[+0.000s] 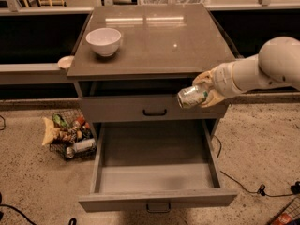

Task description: Pick 7up can from middle drawer and place on counter

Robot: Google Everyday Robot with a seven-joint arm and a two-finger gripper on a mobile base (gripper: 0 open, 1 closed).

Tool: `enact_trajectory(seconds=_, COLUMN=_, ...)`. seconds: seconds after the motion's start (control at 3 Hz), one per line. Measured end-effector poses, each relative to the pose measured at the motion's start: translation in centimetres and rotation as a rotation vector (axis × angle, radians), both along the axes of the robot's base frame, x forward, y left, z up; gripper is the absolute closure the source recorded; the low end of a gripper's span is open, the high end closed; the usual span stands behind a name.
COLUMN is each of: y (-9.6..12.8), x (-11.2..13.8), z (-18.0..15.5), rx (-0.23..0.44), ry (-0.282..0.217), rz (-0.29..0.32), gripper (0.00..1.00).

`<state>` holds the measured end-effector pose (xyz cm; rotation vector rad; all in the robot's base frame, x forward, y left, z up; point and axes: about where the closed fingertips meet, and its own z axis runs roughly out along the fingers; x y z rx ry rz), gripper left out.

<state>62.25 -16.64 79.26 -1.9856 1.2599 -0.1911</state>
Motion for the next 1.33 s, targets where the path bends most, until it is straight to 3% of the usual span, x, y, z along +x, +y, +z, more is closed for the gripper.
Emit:
enact_trajectory(seconds=0.67, y=1.2, x=4.7, z=10.8, rx=0.071, ry=-0.130, rz=0.080, gripper=1.00)
enact_trajectory(seconds=1.0, y=0.9, x=5.2, z=12.6, rx=0.079, ry=-0.161, rz=0.074, gripper=1.00)
enact_trajectory(seconds=1.33, y=1.6, x=5.7, z=12.0, rx=0.096, ry=-0.149, rz=0.041, gripper=1.00)
